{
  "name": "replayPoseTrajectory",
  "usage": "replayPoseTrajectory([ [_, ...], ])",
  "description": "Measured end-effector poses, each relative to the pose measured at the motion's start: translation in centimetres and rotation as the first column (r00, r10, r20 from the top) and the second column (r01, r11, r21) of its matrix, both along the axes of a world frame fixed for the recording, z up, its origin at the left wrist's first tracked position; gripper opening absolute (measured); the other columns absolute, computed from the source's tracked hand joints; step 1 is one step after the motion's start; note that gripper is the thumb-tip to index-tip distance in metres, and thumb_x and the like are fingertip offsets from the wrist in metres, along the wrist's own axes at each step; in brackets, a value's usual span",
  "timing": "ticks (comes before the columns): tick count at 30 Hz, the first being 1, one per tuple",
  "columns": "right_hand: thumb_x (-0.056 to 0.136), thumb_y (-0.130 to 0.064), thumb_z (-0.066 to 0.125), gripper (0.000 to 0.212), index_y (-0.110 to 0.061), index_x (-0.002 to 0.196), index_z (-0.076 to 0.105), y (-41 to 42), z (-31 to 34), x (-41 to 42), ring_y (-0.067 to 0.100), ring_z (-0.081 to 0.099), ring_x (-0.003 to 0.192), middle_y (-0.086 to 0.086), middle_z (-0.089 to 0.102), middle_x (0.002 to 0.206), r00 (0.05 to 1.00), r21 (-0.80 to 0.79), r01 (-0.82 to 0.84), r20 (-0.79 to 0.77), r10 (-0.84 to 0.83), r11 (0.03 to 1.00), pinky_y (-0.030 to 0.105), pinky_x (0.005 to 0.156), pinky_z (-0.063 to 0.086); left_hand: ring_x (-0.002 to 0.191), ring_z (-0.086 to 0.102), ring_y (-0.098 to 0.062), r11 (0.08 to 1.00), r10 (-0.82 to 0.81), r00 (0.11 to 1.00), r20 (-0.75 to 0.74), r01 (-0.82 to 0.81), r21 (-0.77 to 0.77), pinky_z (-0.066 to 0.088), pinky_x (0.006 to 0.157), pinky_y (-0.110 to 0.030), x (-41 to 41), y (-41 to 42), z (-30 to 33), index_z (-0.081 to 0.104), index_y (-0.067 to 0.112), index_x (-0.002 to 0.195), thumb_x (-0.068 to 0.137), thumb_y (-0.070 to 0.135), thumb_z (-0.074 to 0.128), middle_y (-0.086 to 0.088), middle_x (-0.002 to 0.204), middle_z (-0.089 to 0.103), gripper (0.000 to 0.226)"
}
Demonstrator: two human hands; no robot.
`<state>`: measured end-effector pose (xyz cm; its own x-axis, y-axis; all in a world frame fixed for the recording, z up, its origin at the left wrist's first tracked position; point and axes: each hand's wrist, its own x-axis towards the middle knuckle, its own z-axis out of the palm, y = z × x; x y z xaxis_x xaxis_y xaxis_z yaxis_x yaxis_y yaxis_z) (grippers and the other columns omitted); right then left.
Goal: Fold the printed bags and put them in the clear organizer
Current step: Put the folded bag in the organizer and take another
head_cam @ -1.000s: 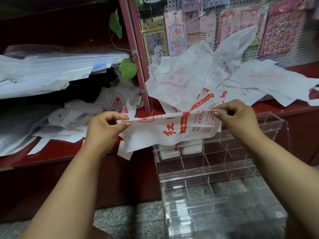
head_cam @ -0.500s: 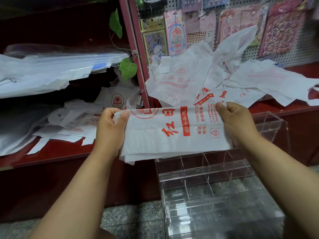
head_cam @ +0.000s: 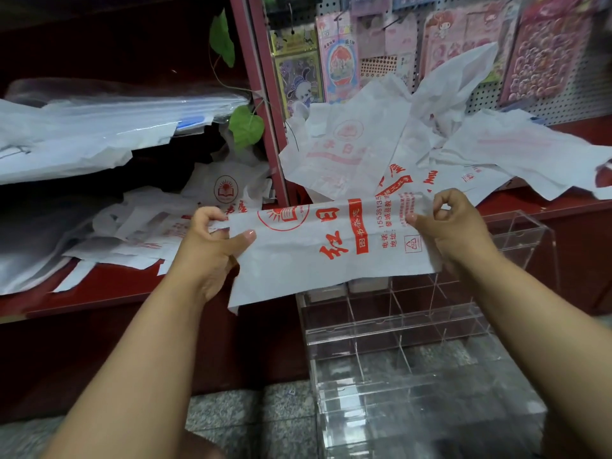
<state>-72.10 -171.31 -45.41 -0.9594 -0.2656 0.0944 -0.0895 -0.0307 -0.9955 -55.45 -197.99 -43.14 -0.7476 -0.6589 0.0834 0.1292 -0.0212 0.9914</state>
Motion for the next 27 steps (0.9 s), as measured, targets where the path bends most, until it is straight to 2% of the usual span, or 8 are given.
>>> replayPoseTrajectory([
  [3,0.085,-0.003,0.068,0.039,-0.018,0.071,0.035,-0.1,-0.3,-0.2,0.026,0.072,0.088,0.023,0.068,0.101,0.999,-0.037,0.030,-0.014,-0.030,0.999,0.055,0.082,0.056,0.068,0.065,-0.019,0.999,0.001,1.000,-0.021,-0.002,-0.050,0.056,0.057,-0.024,0.1,-0.5,-0.1,0.045,0.016,0.073,0.084,-0.011,0.063,-0.006,0.073,0.060,0.035],
  [6,0.085,-0.004,0.069,0.039,-0.018,0.068,0.036,-0.3,-0.7,-0.3,0.025,0.071,0.090,0.022,0.068,0.101,0.998,-0.013,0.041,-0.042,-0.042,0.999,0.054,0.081,0.057,0.064,0.056,-0.017,0.992,0.054,0.999,-0.004,-0.055,-0.110,0.047,0.056,-0.024,0.0,-0.8,-0.4,0.056,0.013,0.069,0.085,-0.009,0.064,0.000,0.065,0.060,0.028],
  [10,0.092,-0.001,0.058,0.023,-0.015,0.074,0.053,-0.4,-0.7,0.1,0.015,0.068,0.092,-0.001,0.069,0.096,0.998,-0.006,-0.008,-0.057,0.008,1.000,0.034,0.075,0.059,0.082,0.068,-0.017,0.986,0.053,0.996,0.066,-0.042,-0.161,0.056,0.075,-0.023,0.2,-0.9,-0.4,0.072,0.015,0.087,0.092,-0.003,0.059,0.003,0.081,0.075,0.023],
  [13,0.096,0.000,0.050,0.025,-0.013,0.086,0.068,-0.4,-0.3,0.2,0.007,0.065,0.089,-0.008,0.067,0.099,0.999,-0.006,-0.041,-0.023,0.040,0.999,0.020,0.068,0.058,0.091,0.072,-0.014,0.994,-0.051,0.996,0.071,0.058,-0.092,0.058,0.082,-0.026,0.5,-0.7,-0.1,0.069,0.016,0.105,0.093,0.001,0.059,0.002,0.097,0.076,0.022],
  [15,0.095,0.001,0.050,0.025,-0.012,0.097,0.071,-0.3,-0.2,0.2,0.012,0.066,0.095,-0.003,0.067,0.107,0.994,-0.043,-0.098,0.051,0.100,0.994,0.023,0.074,0.059,0.090,0.072,-0.013,0.992,-0.096,0.993,0.074,0.102,-0.080,0.058,0.075,-0.022,0.8,-0.7,-0.1,0.069,0.020,0.106,0.088,-0.004,0.063,0.004,0.100,0.075,0.031],
  [18,0.088,0.005,0.060,0.033,-0.013,0.114,0.068,0.2,-0.2,0.3,0.012,0.064,0.101,-0.006,0.064,0.111,0.982,0.001,-0.186,0.022,0.186,0.983,0.026,0.081,0.058,0.087,0.069,-0.013,0.970,-0.051,0.986,0.162,0.088,-0.229,0.053,0.075,-0.022,1.0,-1.3,-0.5,0.077,0.023,0.091,0.085,-0.003,0.067,0.002,0.096,0.074,0.028],
  [22,0.085,0.004,0.064,0.029,-0.020,0.101,0.072,0.4,-0.3,0.3,0.008,0.064,0.099,-0.005,0.065,0.112,0.980,0.076,-0.182,-0.067,0.187,0.980,0.021,0.081,0.056,0.099,0.069,-0.020,0.967,-0.063,0.973,0.224,0.115,-0.228,0.051,0.092,-0.035,1.3,-1.7,-0.2,0.078,0.021,0.097,0.081,0.001,0.073,-0.005,0.106,0.074,0.026],
  [27,0.084,0.001,0.067,0.030,-0.020,0.105,0.070,0.3,-0.4,0.0,-0.004,0.064,0.081,-0.007,0.064,0.103,0.979,0.105,-0.165,-0.100,0.175,0.981,0.006,0.064,0.050,0.089,0.073,-0.018,0.953,-0.143,0.944,0.297,0.213,-0.217,0.056,0.078,-0.027,1.9,-1.8,0.2,0.075,0.023,0.104,0.063,0.002,0.080,-0.004,0.094,0.076,0.046],
])
